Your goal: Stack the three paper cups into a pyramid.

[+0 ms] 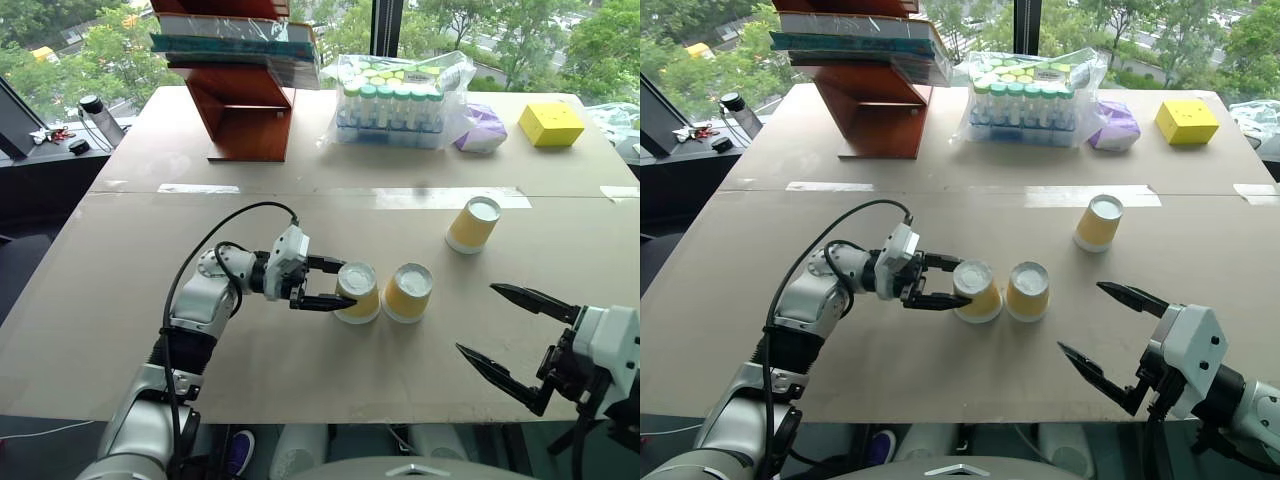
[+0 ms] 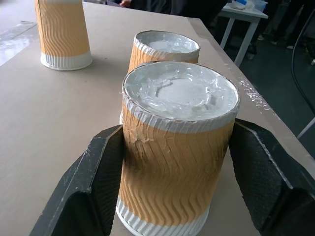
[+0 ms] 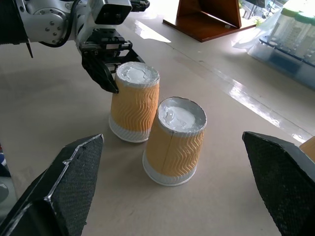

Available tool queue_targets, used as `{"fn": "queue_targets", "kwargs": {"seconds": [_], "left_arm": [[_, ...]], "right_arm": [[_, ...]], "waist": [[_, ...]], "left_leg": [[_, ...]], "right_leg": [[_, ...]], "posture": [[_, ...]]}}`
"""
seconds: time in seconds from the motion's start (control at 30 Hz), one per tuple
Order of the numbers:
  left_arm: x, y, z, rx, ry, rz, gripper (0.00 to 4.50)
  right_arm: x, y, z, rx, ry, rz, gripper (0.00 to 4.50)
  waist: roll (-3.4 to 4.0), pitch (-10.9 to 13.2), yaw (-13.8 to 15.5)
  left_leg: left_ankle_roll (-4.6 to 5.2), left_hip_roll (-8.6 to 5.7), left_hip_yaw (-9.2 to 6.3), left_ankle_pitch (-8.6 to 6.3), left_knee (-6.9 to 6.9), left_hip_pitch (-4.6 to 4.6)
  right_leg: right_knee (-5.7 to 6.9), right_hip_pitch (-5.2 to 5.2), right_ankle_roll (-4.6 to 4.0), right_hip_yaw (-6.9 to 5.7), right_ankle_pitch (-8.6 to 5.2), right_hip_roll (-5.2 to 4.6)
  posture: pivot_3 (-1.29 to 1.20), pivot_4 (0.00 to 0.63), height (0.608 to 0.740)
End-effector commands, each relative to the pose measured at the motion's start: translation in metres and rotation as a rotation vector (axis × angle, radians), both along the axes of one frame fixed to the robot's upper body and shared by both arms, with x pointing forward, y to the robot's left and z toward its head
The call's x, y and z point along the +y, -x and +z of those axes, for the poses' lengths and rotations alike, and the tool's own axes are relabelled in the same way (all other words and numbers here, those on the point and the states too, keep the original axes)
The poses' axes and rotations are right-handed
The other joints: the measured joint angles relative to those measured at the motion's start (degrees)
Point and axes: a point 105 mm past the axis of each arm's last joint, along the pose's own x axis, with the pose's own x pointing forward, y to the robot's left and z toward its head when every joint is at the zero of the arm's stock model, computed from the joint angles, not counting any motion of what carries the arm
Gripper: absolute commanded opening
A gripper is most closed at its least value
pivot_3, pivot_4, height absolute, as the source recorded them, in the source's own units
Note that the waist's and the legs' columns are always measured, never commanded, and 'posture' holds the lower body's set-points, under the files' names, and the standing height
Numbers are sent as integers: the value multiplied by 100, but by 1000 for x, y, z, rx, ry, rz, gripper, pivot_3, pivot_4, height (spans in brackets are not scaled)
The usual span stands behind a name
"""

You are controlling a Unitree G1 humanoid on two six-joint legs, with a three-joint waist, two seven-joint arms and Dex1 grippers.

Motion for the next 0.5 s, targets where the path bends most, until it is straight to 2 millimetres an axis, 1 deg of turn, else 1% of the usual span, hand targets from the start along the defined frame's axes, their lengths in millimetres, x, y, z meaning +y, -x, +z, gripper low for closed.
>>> {"fn": "queue_targets", "kwargs": {"seconds": [0.03,0.5], "left_arm": [[-4,0,13,-40,21,-27,3244],[-21,0,19,-50,44,-35,3244]], "right_arm": [[6,4,7,-38,9,15,4500],[4,4,8,-37,18,1,4500]], "waist": [[0,0,-1],[0,0,3]], "left_leg": [[0,0,0,0,0,0],[0,0,1,0,1,0]], "right_leg": [[0,0,0,0,0,0],[1,1,0,1,0,0]], "posture": [[0,150,740],[0,150,740]]}}
